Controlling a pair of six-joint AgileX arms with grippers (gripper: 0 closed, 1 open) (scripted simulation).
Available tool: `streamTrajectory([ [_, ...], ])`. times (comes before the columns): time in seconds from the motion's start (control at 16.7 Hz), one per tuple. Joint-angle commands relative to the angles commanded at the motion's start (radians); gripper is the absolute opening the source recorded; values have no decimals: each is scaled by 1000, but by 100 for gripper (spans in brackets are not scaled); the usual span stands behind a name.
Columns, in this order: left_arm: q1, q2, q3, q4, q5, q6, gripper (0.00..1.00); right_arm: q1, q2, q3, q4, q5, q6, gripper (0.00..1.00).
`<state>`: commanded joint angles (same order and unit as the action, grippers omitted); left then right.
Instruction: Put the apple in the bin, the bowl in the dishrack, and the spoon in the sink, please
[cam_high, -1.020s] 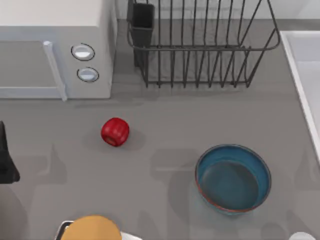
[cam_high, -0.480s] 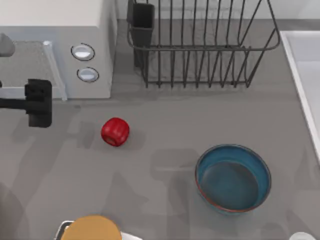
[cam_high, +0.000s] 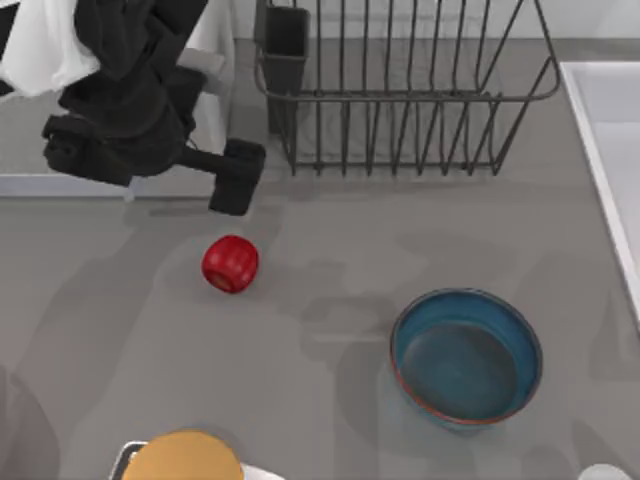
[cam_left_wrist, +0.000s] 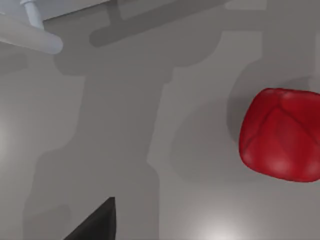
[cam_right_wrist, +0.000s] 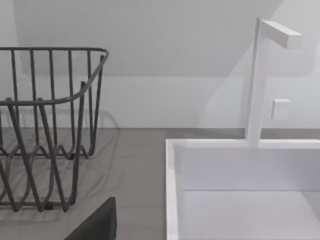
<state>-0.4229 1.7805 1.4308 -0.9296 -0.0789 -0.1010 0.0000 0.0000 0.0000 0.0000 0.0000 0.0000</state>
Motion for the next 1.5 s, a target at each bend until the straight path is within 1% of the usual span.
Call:
streamTrajectory([
  [0.18, -49, 193, 146, -106, -1, -2, 100, 0, 0, 0, 0, 0, 0, 100],
  [0.3, -73, 279, 209, -156, 0, -1, 100, 0, 0, 0, 0, 0, 0, 100],
  [0.42, -88, 325, 241, -184, 1, 1, 100, 0, 0, 0, 0, 0, 0, 100],
  [0.66, -90, 332, 246, -189, 1, 1, 100, 0, 0, 0, 0, 0, 0, 100],
  [0.9, -85, 347, 213, -147, 2, 7, 100, 0, 0, 0, 0, 0, 0, 100],
  [1.2, -76, 410, 113, 29, 2, 16, 100, 0, 0, 0, 0, 0, 0, 100],
  [1.5, -75, 421, 99, 49, 2, 17, 100, 0, 0, 0, 0, 0, 0, 100],
])
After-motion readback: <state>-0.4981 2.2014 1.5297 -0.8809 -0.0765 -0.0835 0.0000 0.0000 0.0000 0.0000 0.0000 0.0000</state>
